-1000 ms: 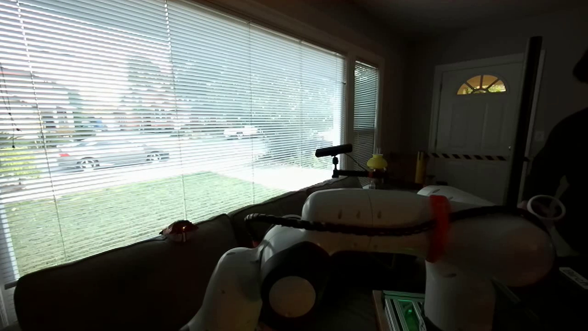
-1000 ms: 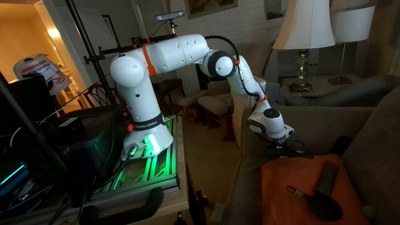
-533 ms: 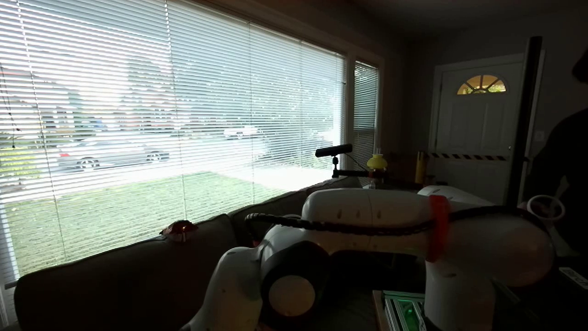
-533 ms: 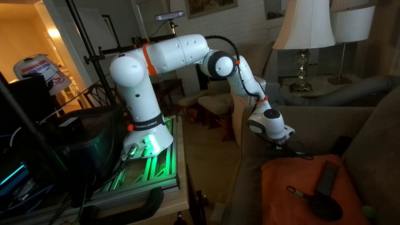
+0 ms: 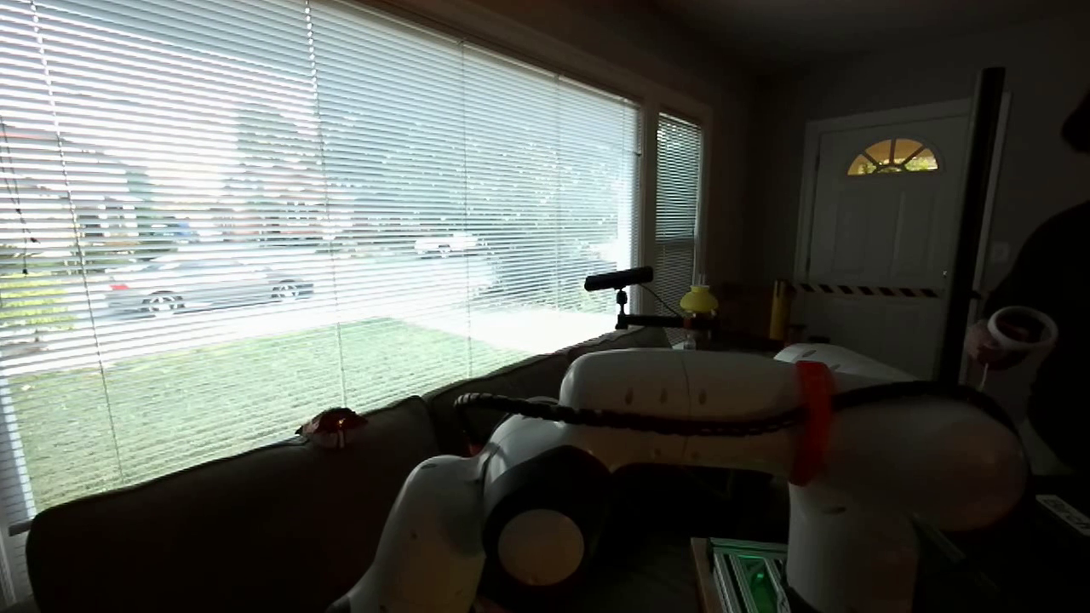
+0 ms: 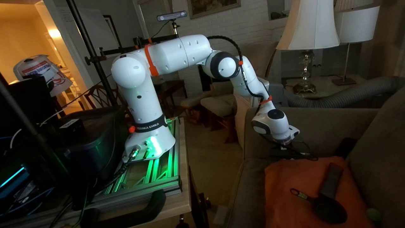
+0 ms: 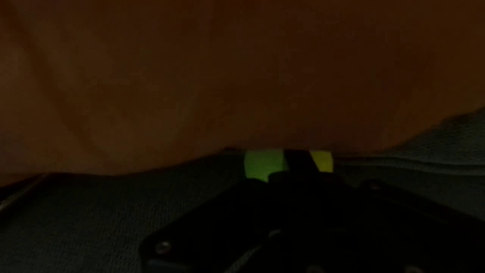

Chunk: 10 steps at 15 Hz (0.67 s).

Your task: Put the black measuring cup on the left armrest of the sofa.

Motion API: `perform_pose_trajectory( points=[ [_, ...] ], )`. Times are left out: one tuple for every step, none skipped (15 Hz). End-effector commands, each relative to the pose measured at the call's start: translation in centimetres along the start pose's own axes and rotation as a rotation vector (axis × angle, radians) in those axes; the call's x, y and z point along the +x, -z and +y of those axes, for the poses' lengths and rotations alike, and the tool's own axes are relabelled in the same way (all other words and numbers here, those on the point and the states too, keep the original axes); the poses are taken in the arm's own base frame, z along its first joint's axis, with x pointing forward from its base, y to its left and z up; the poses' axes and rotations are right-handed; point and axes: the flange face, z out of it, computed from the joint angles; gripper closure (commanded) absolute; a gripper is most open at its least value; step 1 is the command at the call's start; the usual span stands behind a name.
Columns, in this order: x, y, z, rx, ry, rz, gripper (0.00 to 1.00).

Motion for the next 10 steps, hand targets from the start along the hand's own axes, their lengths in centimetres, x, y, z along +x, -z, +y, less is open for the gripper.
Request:
perform_pose_trajectory(
  points=[
    [0.9,0.6,2.0,-0.079,0.013,0.008,1.0],
    [1.1,0.7,2.5,-0.097,0.013,0.02,1.0],
    [1.3,1.0,2.7,-0.113,0.013,0.031,1.0],
    [1.6,1.2,2.8,-0.125,0.01,0.041,1.0],
    [2.0,1.5,2.9,-0.142,0.02,0.053,1.0],
    [2.5,1.7,2.9,-0.149,0.02,0.074,1.0],
    [2.9,1.7,2.7,-0.139,0.008,0.096,1.0],
    [3.1,1.6,2.3,-0.123,0.002,0.108,1.0],
    [3.3,1.3,1.9,-0.102,0.0,0.123,1.0],
    [3.3,1.1,1.6,-0.085,-0.001,0.128,1.0]
  ],
)
